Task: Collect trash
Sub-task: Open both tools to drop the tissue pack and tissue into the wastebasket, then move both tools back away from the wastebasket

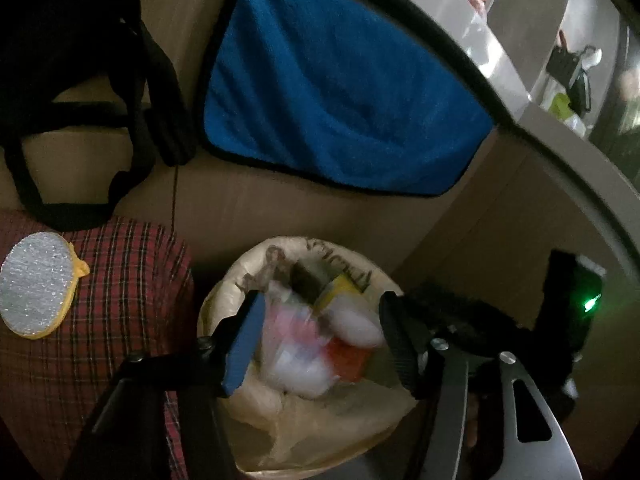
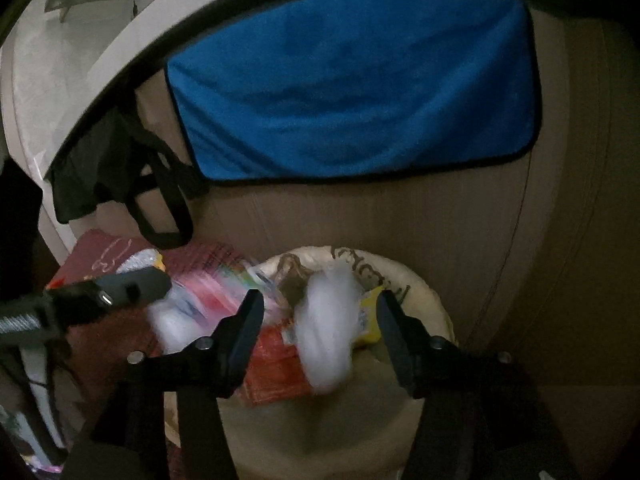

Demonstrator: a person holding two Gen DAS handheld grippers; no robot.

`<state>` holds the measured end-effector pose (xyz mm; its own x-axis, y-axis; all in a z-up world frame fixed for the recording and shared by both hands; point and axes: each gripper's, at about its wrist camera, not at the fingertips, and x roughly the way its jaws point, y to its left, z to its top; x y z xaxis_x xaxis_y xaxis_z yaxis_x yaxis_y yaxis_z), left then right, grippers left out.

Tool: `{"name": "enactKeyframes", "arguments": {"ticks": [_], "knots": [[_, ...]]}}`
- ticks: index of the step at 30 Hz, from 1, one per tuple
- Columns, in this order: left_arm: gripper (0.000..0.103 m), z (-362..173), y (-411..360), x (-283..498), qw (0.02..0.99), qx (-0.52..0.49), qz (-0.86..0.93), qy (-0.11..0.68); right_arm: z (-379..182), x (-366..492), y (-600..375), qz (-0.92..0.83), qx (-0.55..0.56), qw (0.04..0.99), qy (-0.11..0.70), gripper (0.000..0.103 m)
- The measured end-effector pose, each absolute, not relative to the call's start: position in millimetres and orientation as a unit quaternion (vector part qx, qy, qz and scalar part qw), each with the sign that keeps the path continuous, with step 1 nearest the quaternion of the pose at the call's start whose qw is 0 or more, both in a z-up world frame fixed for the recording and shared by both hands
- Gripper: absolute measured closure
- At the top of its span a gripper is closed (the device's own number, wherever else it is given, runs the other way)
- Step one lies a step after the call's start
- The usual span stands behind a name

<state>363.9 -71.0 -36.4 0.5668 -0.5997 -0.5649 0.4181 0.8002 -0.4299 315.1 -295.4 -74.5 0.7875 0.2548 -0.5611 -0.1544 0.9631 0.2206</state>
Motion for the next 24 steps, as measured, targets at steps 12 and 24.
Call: {"name": "enactKeyframes", "arguments": {"ticks": [12, 24], "knots": [[0.042, 5.0, 2.6, 319.2, 0.918, -0.105, -0.222, 0.31, -60.5, 299.0, -288.6, 0.103, 0.088, 0.945, 0.296, 0.046], [0.042, 4.2, 76.3, 202.9, 0.917, -0.08, -0.234, 0.314, -35.6, 240.2, -229.8, 0.173, 0.08, 0.941, 0.282, 0.046]]}}
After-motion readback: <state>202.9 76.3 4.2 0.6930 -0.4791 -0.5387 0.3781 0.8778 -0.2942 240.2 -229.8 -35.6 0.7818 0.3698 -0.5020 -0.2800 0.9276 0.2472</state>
